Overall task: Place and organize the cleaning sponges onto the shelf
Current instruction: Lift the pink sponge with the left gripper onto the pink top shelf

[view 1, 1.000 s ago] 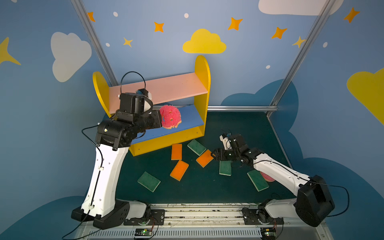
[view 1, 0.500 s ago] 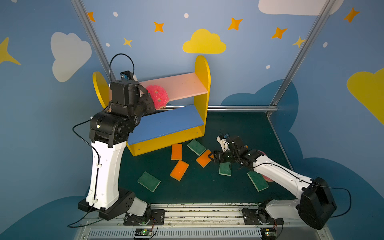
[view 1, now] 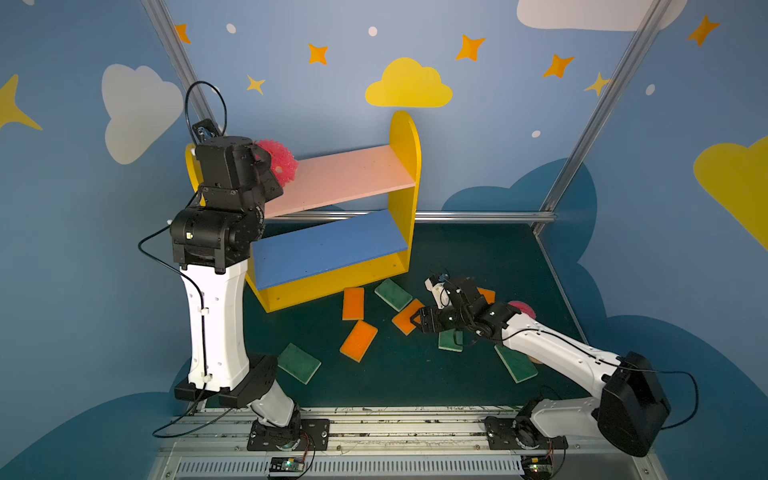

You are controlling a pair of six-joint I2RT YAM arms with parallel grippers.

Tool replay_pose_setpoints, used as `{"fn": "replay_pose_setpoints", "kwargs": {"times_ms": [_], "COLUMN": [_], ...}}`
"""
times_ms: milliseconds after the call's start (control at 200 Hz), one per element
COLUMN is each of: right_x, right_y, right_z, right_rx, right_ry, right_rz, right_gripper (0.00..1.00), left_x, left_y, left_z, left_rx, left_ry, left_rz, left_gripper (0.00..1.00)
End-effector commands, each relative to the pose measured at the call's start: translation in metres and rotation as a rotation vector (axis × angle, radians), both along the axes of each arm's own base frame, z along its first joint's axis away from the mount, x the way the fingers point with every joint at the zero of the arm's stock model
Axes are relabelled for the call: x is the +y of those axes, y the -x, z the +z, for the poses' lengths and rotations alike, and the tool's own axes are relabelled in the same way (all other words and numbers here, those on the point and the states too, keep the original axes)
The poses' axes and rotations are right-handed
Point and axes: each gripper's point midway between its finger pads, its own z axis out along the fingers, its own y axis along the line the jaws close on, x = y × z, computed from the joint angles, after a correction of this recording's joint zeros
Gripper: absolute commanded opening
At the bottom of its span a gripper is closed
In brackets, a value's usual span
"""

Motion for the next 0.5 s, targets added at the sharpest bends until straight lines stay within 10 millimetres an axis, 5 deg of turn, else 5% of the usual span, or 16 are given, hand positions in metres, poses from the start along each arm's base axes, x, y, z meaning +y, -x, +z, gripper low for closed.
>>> {"fn": "replay_pose_setpoints", "kwargs": {"times_ms": [0,496], "right_x": [0.008,0.011], "right_y": [0.002,0.008], "right_z": [-0.001,0.008], "right_rx": [0.005,-0.005], "right_ry": [-0.003,-0.029], "right_rz": [0.012,0.026], "right_gripper": [0.82,0.82], "left_x": [0.013,0.049], "left_y": [-0.005,-0.010], "left_z": [-0.004,-0.054], "left_rx": [-0.004,0.111], "left_ry": [0.035,0.114], "left_rz": [0.062,0.193], "left_gripper": [0.03,0.03]}}
